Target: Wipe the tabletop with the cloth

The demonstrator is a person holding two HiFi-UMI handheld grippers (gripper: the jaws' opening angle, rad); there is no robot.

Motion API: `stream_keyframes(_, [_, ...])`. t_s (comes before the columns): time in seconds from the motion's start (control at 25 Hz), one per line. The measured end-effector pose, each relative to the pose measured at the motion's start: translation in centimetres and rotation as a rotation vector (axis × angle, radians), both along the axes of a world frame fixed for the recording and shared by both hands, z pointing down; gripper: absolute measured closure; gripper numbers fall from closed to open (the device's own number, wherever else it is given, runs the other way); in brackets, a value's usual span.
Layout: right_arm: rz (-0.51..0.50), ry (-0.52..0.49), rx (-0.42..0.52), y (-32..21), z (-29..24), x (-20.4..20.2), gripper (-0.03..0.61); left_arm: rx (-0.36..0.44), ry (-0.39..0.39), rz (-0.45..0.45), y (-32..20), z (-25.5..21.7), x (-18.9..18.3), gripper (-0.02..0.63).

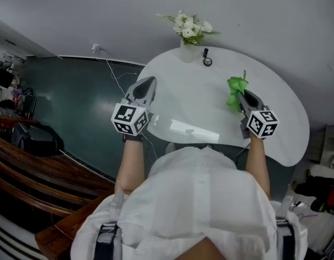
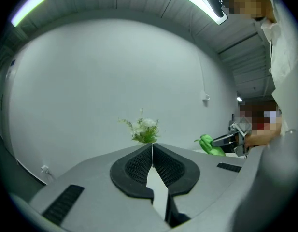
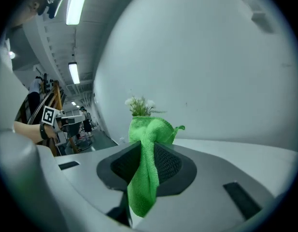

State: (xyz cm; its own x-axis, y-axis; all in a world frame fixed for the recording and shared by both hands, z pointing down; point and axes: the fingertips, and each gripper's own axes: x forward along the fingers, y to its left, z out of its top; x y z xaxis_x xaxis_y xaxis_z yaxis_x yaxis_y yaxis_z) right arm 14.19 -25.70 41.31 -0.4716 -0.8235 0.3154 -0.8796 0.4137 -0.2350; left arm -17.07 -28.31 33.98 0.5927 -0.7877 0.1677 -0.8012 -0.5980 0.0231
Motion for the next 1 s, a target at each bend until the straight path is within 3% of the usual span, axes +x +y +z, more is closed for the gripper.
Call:
stream_keyframes(0.4, [0.124,0.076,0.209,0.6,-8.0,2.9,0.500,0.058,-0.008,-0.049,0.1,-2.7,-2.1,0.595])
stream_keyframes(1.0, [0.186,0.137,0.245,2.6,-9.8,4.2,0.500,0.055,-0.004,-0.050,0.8,-2.7,-3.0,0.595])
